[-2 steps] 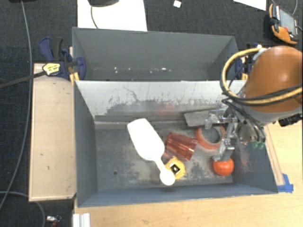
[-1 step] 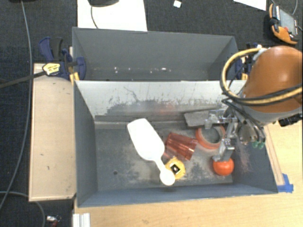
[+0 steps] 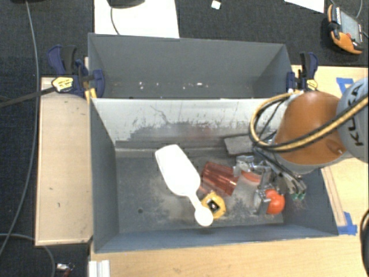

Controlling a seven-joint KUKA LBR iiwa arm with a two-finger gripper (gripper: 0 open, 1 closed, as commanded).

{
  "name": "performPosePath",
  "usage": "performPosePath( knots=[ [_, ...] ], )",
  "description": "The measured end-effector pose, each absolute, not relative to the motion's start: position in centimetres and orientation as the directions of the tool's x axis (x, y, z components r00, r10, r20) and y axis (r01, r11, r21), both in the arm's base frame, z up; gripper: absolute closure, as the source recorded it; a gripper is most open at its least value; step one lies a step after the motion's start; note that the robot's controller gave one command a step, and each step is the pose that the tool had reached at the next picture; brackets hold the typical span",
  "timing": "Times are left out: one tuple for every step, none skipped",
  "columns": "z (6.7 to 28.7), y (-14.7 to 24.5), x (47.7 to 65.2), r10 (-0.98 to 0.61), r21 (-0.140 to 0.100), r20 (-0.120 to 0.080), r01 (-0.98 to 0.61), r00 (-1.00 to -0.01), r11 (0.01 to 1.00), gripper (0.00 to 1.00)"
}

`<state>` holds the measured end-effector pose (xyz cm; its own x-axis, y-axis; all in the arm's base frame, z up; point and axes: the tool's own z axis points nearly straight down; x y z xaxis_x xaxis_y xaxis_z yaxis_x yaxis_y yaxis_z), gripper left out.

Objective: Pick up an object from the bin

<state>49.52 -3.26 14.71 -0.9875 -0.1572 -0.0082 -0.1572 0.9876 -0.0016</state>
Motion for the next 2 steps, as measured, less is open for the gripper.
performPosePath(
  knots=[
    [11.9, -5.5, 49.4, -0.203, -0.006, -0.020, -0.203, -0.979, 0.979, 0.00],
    [8.7, -3.6, 50.9, -0.420, -0.025, -0.068, -0.420, -0.905, 0.907, 1.00]
  ],
)
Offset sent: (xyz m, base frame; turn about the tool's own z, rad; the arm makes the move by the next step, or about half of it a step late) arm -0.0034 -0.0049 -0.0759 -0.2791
